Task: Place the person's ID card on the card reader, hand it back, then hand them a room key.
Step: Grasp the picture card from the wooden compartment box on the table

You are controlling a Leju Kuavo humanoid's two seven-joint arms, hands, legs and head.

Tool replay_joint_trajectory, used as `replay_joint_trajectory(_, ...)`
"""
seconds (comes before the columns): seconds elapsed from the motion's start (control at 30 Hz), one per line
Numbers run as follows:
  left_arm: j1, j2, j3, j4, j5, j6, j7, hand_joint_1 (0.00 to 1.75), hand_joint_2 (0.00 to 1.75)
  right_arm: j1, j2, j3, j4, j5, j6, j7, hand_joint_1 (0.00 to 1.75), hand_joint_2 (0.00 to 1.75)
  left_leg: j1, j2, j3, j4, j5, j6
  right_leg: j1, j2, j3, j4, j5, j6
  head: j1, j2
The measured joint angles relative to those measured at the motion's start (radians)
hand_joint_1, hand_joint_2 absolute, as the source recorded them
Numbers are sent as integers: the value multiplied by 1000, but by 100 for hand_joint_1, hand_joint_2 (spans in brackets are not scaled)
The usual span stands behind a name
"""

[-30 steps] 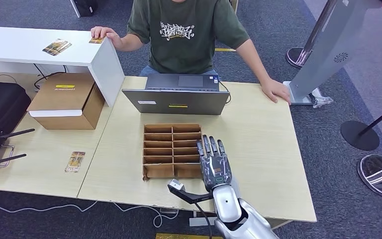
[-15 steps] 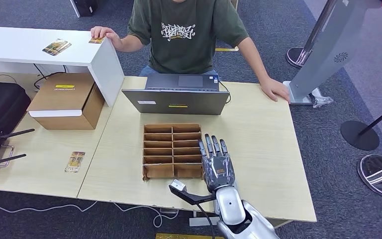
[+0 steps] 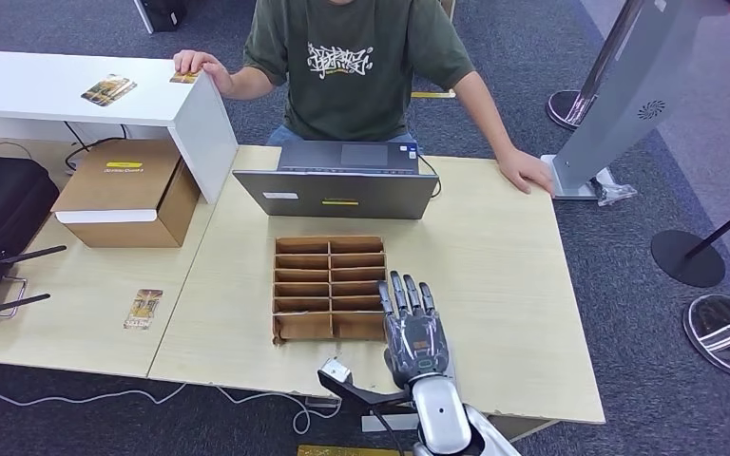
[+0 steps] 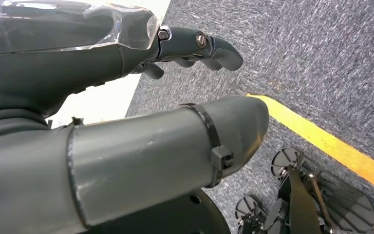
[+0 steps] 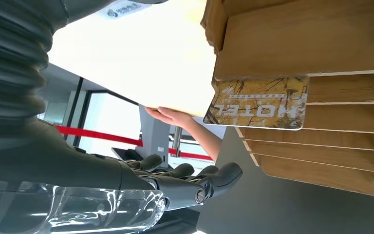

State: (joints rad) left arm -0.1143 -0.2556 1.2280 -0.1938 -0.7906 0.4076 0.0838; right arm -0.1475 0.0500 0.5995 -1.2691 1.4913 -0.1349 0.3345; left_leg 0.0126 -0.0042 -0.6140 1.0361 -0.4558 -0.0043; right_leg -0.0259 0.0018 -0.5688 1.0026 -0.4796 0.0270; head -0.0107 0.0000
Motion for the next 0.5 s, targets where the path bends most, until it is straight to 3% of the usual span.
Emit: replay_joint_trajectory(0.5, -2, -3, 0, 0, -4, 0, -1, 0, 0, 17, 110, -30, 12, -10, -1, -36, 0, 175, 0, 0, 0, 0, 0, 0, 0, 0, 0, 0, 0, 0, 0, 0)
